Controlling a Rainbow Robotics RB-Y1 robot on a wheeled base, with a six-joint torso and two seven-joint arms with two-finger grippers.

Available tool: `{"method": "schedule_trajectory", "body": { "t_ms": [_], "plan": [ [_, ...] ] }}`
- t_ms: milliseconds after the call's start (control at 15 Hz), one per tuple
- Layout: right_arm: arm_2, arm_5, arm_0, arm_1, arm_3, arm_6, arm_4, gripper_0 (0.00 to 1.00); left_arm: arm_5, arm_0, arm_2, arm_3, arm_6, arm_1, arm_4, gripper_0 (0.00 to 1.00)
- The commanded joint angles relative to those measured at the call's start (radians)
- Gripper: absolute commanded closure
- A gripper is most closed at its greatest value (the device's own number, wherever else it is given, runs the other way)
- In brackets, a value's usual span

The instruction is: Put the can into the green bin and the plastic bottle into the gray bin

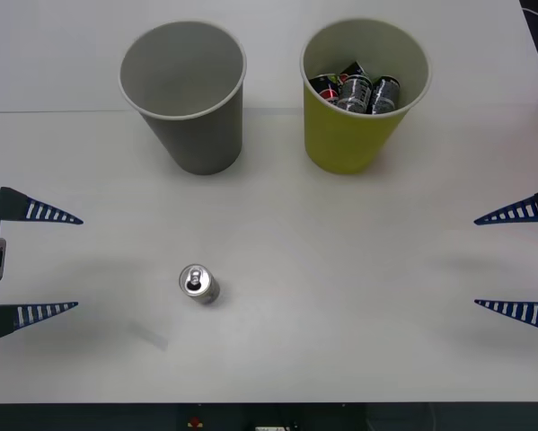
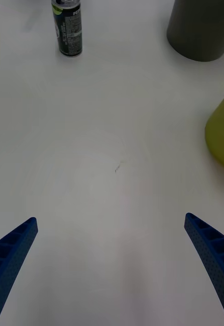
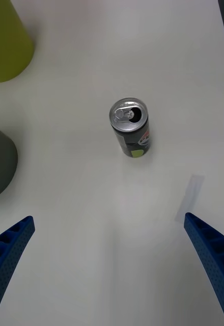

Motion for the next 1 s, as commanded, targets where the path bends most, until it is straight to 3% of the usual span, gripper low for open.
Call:
{"method": "schedule_trajectory", "body": {
  "t_ms": [67, 400, 733, 1000],
  "plan": [
    [0.0, 0.0, 0.0, 0.0, 0.0, 0.0, 0.0, 0.0, 0.01, -0.004, 0.002, 0.002, 0.0, -0.007, 0.01, 0.0],
    [0.0, 0.0, 0.0, 0.0, 0.0, 0.0, 0.0, 0.0, 0.059, 0.002, 0.01, -0.001, -0.009, -0.01, 0.025, 0.0],
    [0.0, 0.0, 0.0, 0.0, 0.0, 0.0, 0.0, 0.0, 0.03, -0.009, 0.005, 0.087, -0.042, -0.01, 0.08, 0.0],
    [0.0, 0.0, 0.0, 0.0, 0.0, 0.0, 0.0, 0.0, 0.004, -0.081, -0.095, 0.226, -0.164, -0.01, 0.181, 0.0]
  ]
}}
